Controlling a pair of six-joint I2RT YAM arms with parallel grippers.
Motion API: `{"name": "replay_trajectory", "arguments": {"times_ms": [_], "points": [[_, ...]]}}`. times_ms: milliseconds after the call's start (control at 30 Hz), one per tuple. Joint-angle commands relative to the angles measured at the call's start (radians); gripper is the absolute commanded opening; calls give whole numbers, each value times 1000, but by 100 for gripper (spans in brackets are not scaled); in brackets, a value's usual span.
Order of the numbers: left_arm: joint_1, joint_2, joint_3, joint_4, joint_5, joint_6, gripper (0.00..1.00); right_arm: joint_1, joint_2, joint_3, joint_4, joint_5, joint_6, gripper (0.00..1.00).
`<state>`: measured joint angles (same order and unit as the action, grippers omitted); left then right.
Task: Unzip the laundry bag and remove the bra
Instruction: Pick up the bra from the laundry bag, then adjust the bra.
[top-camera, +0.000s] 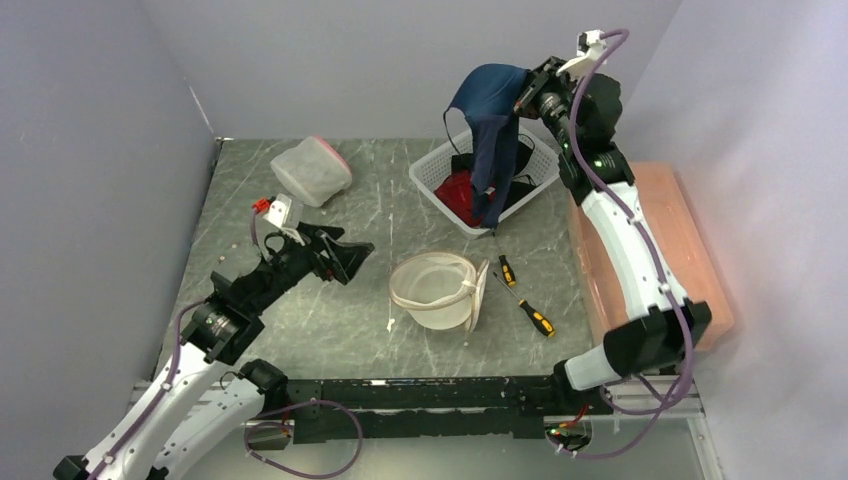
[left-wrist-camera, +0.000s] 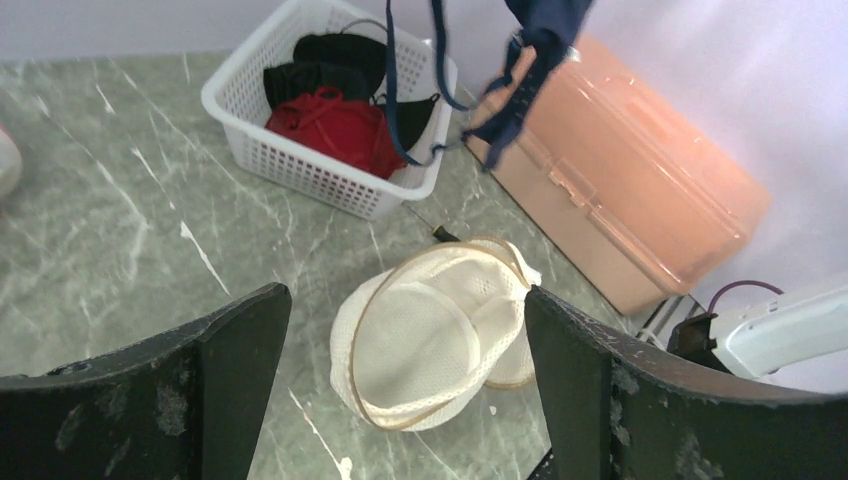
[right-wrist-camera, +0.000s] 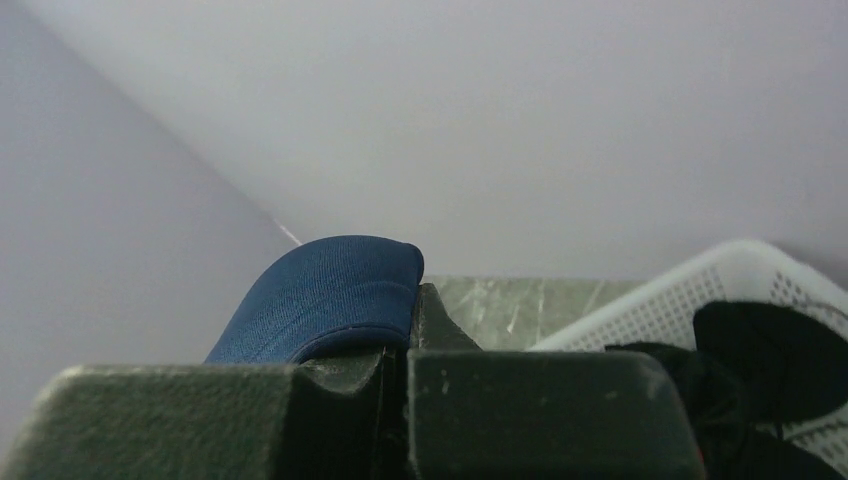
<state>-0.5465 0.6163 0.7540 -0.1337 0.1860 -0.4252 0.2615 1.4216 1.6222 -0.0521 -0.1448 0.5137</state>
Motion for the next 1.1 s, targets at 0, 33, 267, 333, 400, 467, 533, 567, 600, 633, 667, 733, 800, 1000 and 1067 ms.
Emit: {"name": "replay_trajectory", "arguments": {"times_ms": [0, 33, 267, 333, 400, 467, 533, 567, 600, 633, 667, 733, 800, 1000, 1067], "points": [[-2, 0, -53, 65, 22, -107, 92, -74, 98, 68, 61, -94, 163, 0], [-2, 1, -72, 73, 20, -120, 92, -82, 120, 79, 77, -106, 174, 0], [-1, 49, -99, 126, -13, -151, 93, -88, 175, 51, 197, -221, 305, 0], [-2, 74, -70, 156, -16, -133, 93, -87, 167, 36, 245, -280, 333, 0], [-1, 99, -29, 171, -27, -107, 93, -81, 143, 24, 259, -322, 328, 0], [-1, 126, 18, 188, -31, -76, 93, -68, 120, 15, 274, -369, 303, 0], [-1, 158, 70, 217, -23, -44, 93, -44, 86, 9, 263, -390, 248, 0], [-2, 177, 109, 230, -15, -32, 93, -31, 62, -9, 269, -397, 211, 0], [-1, 195, 146, 237, -3, -16, 93, -14, 33, -40, 279, -395, 172, 0], [-1, 220, 184, 243, 8, -11, 93, 2, 3, -73, 295, -396, 138, 0], [-1, 237, 221, 247, 18, -15, 94, 18, -27, -114, 319, -400, 110, 0], [-1, 272, 291, 259, 47, -49, 94, 42, -82, -193, 365, -405, 74, 0], [-1, 312, 354, 273, 105, -109, 94, 55, -131, -285, 411, -401, 59, 0], [21, 420, 441, 342, 285, -358, 94, 56, -235, -446, 556, -431, 45, 0], [54, 442, 431, 430, 349, -449, 94, 55, -256, -480, 593, -454, 40, 0]]}}
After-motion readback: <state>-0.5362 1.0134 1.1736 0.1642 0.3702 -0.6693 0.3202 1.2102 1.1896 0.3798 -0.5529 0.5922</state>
